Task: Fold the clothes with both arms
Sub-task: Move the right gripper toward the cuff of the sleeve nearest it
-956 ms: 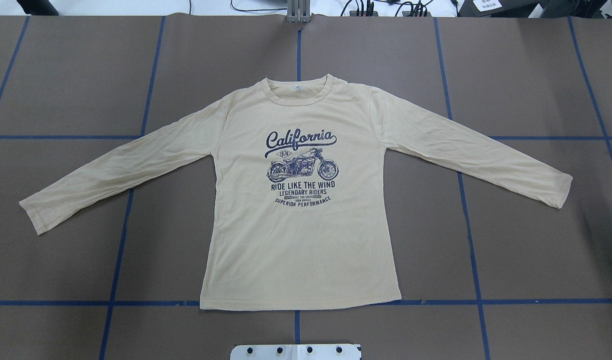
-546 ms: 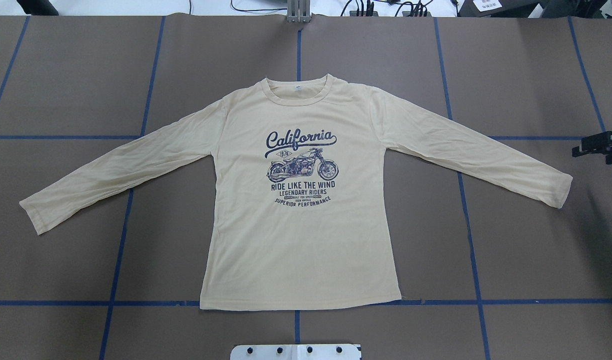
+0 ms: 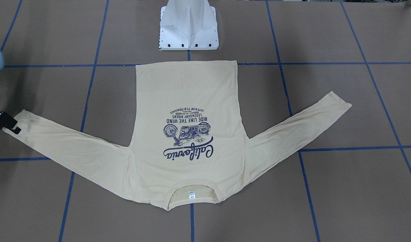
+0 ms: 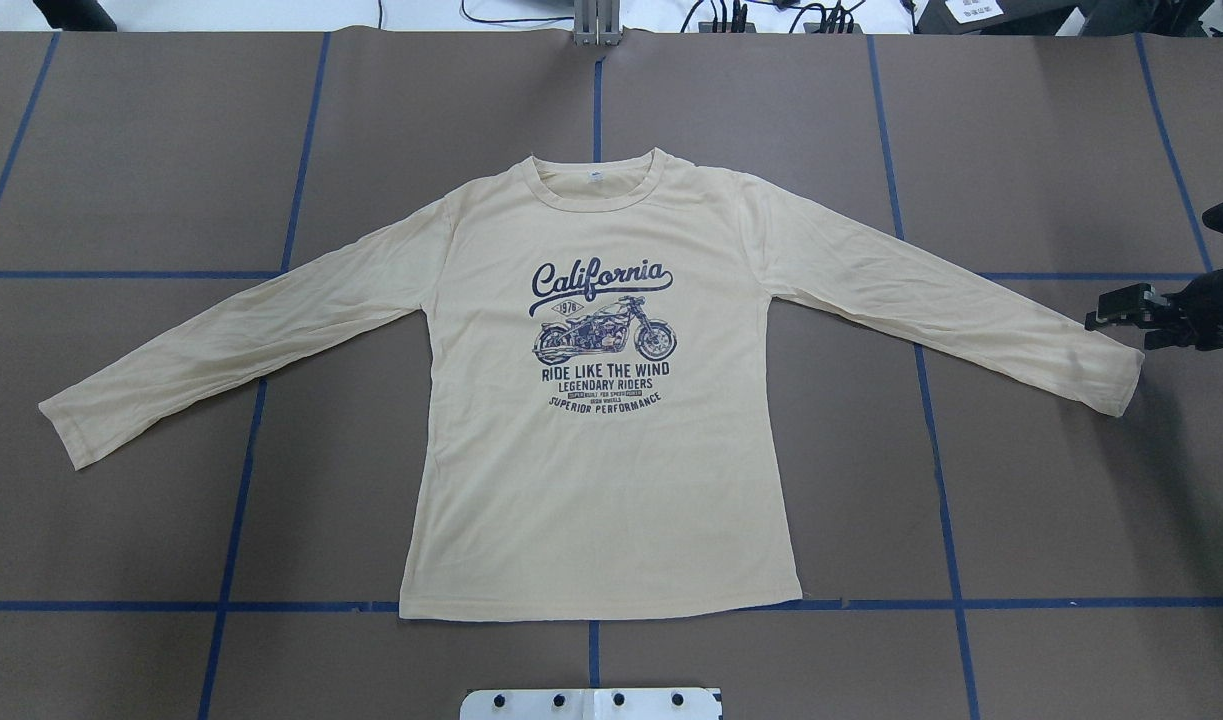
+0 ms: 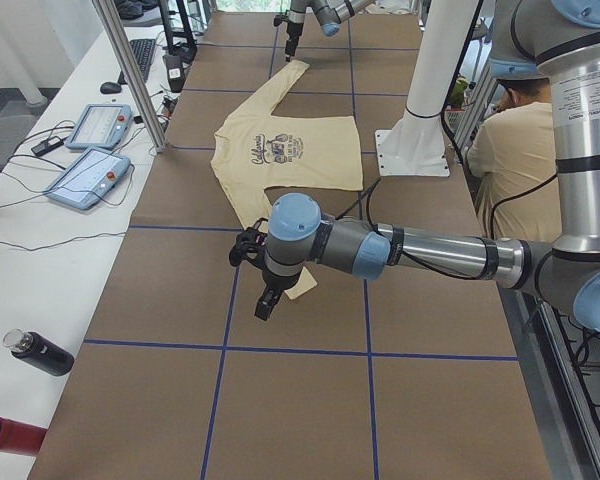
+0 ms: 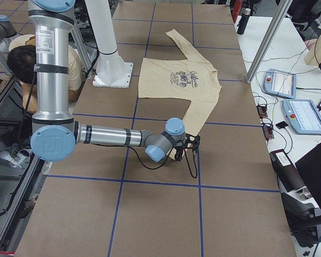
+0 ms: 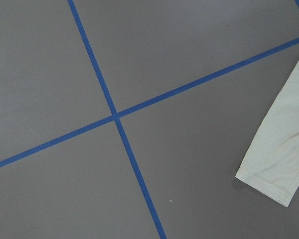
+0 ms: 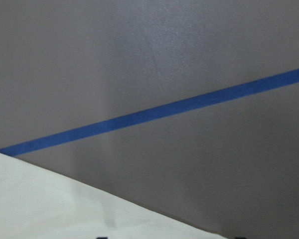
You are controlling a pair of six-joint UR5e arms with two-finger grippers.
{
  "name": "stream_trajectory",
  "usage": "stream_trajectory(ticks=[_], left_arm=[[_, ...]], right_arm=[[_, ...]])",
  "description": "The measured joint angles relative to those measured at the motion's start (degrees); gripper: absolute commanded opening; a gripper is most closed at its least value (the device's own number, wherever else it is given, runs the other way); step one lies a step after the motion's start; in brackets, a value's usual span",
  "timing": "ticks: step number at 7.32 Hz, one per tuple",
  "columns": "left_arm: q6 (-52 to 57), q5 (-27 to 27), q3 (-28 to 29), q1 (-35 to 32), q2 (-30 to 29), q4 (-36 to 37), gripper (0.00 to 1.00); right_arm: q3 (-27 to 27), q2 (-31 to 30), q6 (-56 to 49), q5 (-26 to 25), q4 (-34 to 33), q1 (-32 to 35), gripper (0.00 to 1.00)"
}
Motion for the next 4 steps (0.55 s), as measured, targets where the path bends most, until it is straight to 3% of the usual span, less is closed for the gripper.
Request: stream_trajectory(ticks=[2, 3, 4], left_arm=[[0.0, 0.0, -0.11, 0.0, 0.0, 0.0, 1.0], [-0.02, 0.0, -0.19, 0.0, 0.0, 0.0, 1.0], [-0.06, 0.0, -0.26, 0.0, 0.0, 0.0, 1.0]], right_arm=[[-1.36, -0.03, -0.12, -0.05, 0.05, -0.09, 0.8], [-1.63, -0.2, -0.1, -0.07, 0.02, -0.1, 0.72], [-1.73, -0.42, -0.01, -0.11, 0.02, -0.1, 0.53]])
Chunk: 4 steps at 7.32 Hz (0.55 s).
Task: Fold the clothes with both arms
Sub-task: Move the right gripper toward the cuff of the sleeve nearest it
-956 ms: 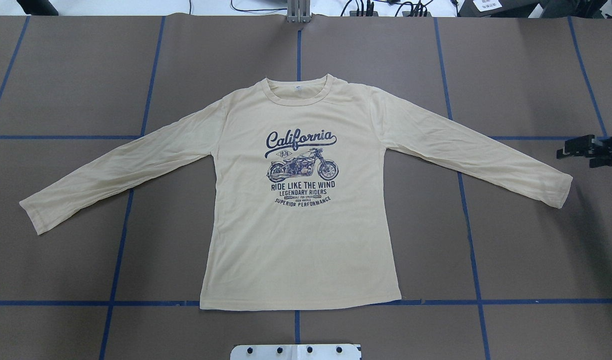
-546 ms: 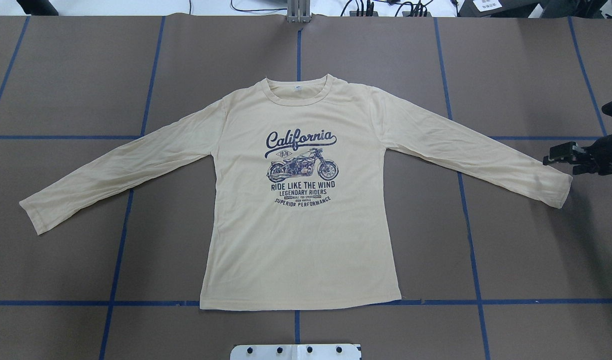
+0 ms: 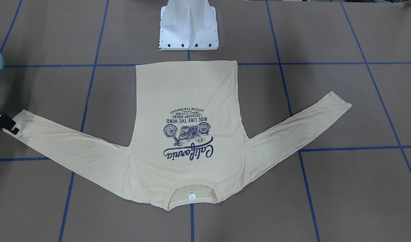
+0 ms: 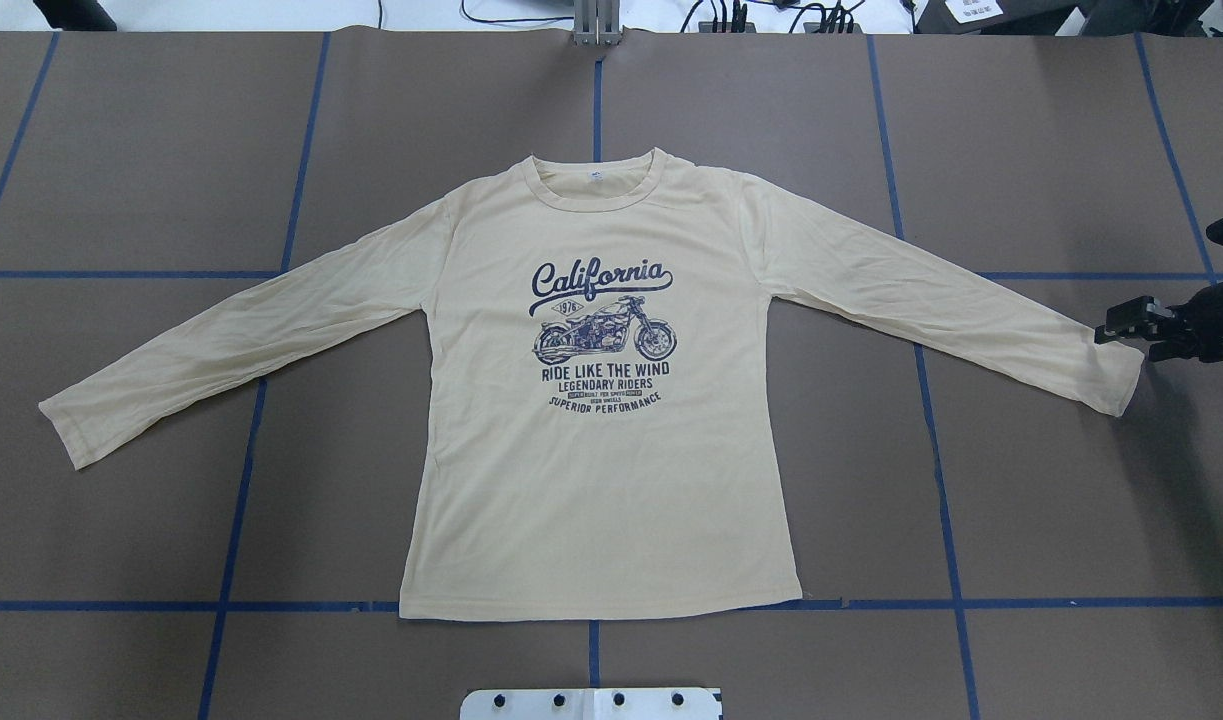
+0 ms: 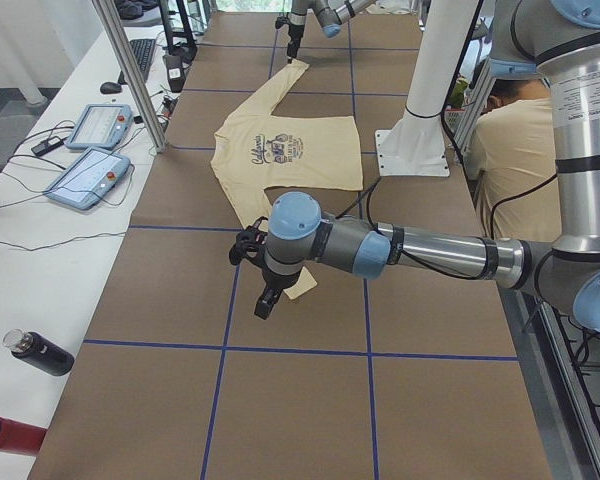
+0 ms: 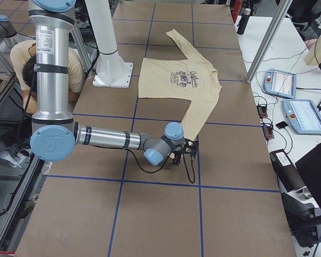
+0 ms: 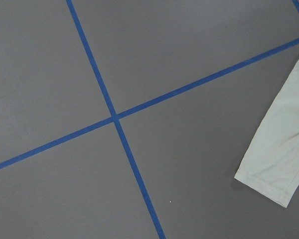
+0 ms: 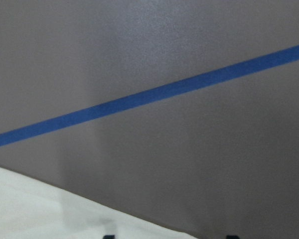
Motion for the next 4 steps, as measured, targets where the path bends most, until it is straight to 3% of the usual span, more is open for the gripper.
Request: stream_trajectory(ticks=[2, 3, 4], left_arm=[[-0.03, 0.0, -0.14, 0.0, 0.0, 0.0, 1.0], [-0.05, 0.0, -0.2, 0.0, 0.0, 0.0, 1.0], [-0.09, 0.0, -0.24, 0.0, 0.0, 0.0, 1.0]], right_arm=[[-0.05, -0.43, 0.33, 0.05, 0.05, 0.05, 0.26], [-0.05, -0.73, 0.39, 0.1, 0.05, 0.11, 0.0], [-0.04, -0.92, 0.44, 0.15, 0.06, 0.12, 0.0]])
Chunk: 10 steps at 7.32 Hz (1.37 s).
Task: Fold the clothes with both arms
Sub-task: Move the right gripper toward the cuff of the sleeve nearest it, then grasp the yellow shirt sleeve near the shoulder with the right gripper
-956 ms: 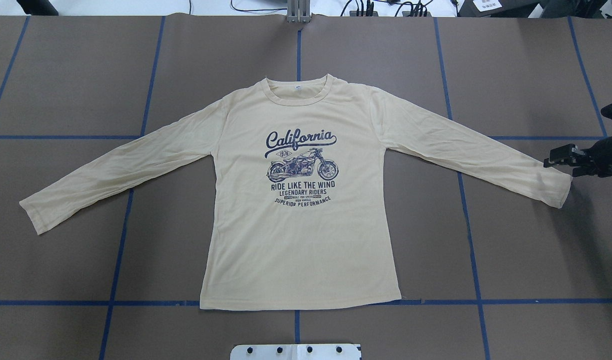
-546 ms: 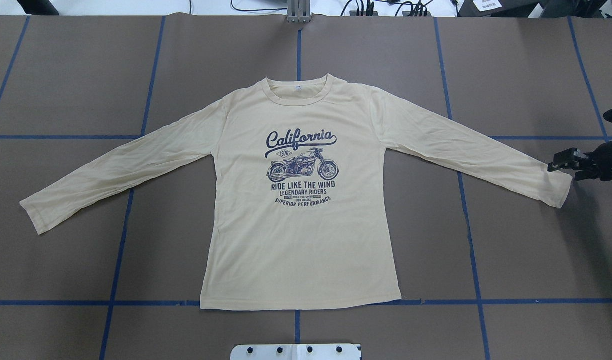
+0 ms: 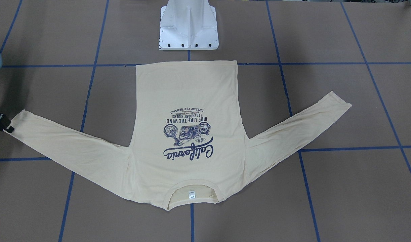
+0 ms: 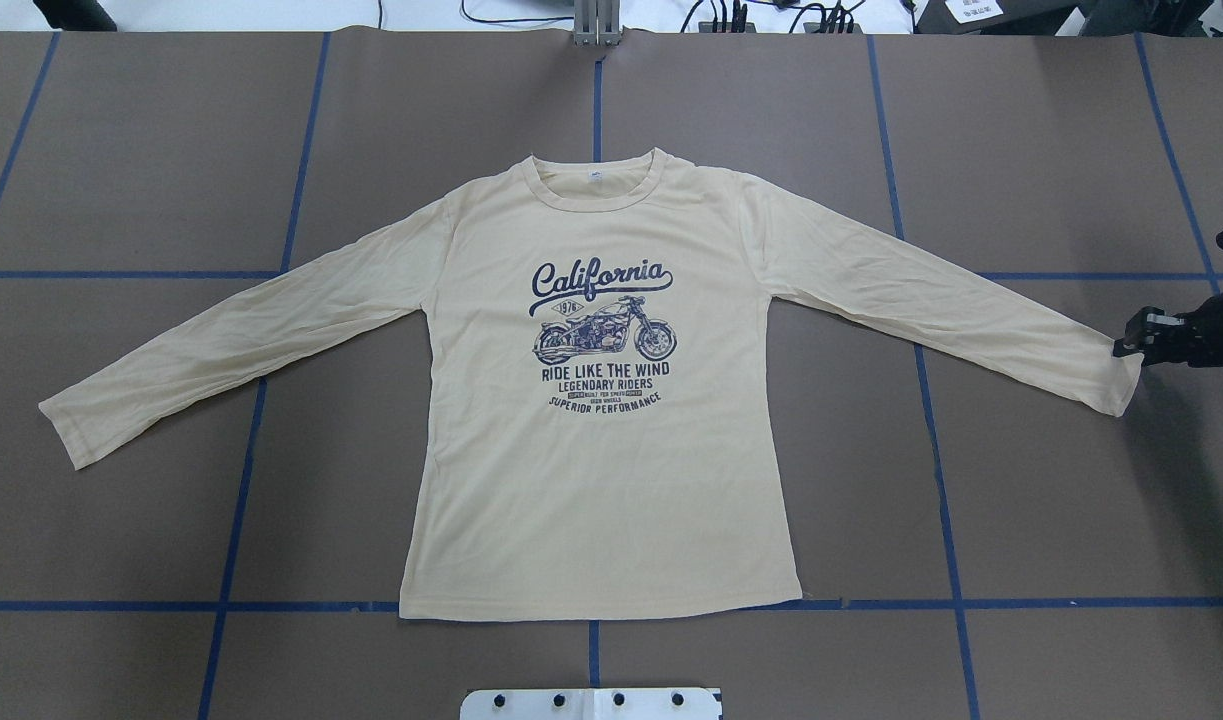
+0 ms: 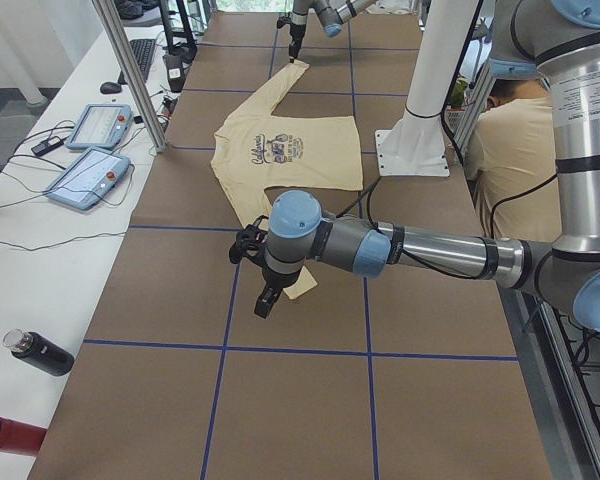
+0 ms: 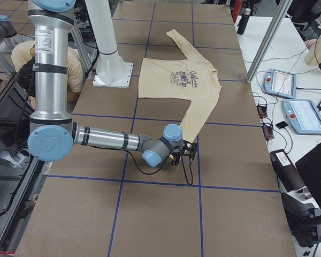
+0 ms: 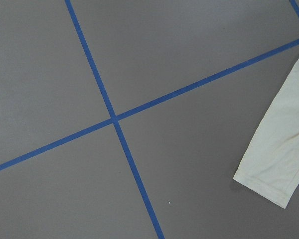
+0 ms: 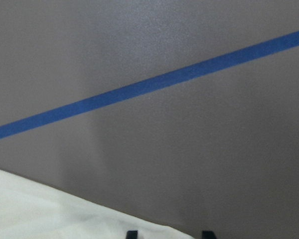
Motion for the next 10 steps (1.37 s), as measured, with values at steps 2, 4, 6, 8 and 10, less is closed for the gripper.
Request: stream_trajectory(ticks=[2, 4, 6, 8, 10], left_arm=[[-0.03, 0.0, -0.04, 0.0, 0.0, 0.0, 1.0], [-0.03, -0.14, -0.07, 0.0, 0.0, 0.0, 1.0], [-0.01, -0.26, -0.17, -0.05, 0.0, 0.0, 1.0], [0.05, -0.39, -0.24, -0.05, 0.0, 0.0, 1.0], [0.06, -0.43, -0.76, -0.06, 0.05, 0.0, 1.0]], right_arm=[[0.25, -0.1, 0.05, 0.19, 0.0, 0.0, 0.0], [3.02, 0.0, 0.66, 0.57, -0.5, 0.08, 0.0], [9.73, 1.83, 8.3, 0.98, -3.23, -0.57, 0.0], [14.01, 8.57, 20.82, 0.67, -5.53, -3.95, 0.0], [14.99, 20.81, 31.79, -3.07, -12.63, -8.73, 0.0]])
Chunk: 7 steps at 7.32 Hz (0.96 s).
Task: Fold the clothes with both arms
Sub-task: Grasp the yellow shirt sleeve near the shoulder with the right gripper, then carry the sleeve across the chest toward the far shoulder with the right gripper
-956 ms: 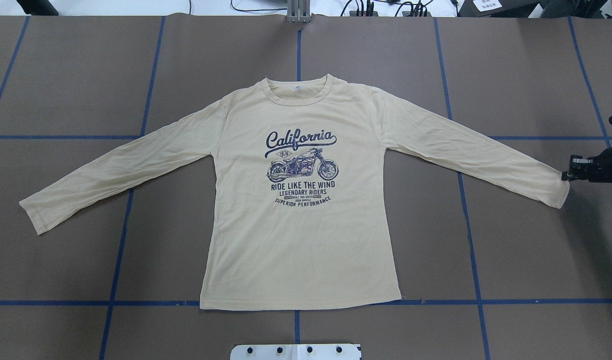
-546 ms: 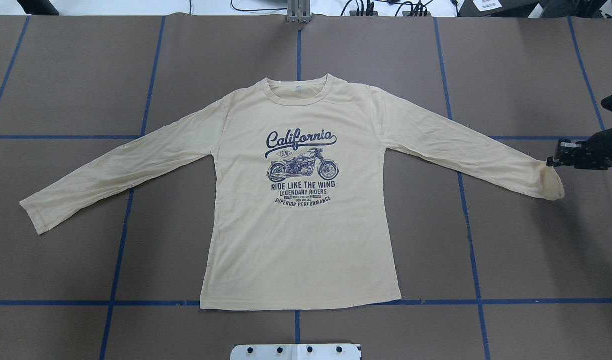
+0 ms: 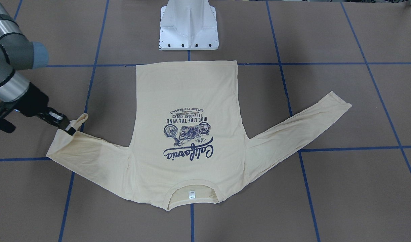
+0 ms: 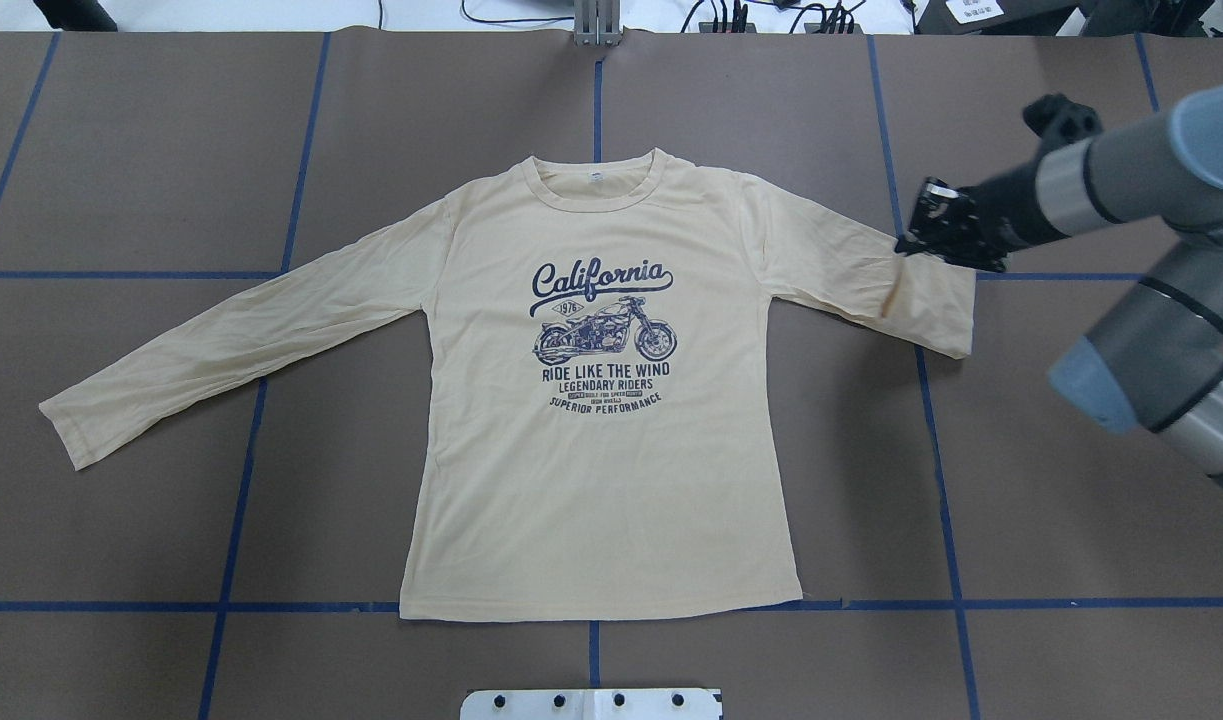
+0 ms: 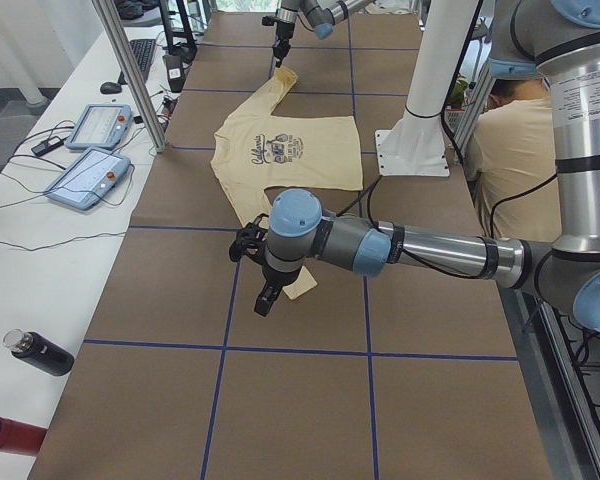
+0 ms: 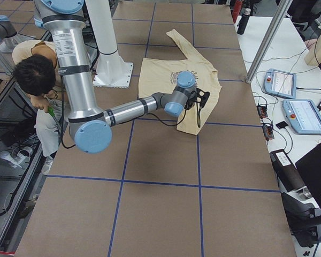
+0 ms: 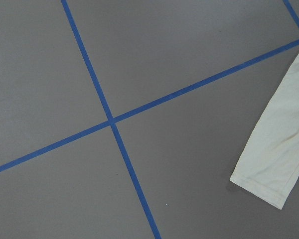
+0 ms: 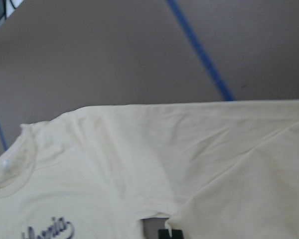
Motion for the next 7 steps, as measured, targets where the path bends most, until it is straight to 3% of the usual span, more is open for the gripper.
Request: stream_trajectory(ticks=[4, 7], left_arm=[[0.0, -0.11, 0.62, 0.06, -0.04, -0.16, 1.0], [0.0, -0.18, 0.26, 0.06, -0.05, -0.16, 1.0]], right_arm=[[-2.68, 25.28, 11.73, -20.09, -18.95, -13.78, 0.0], [-19.65, 43.38, 13.62, -33.32, -20.41, -23.0, 0.0]])
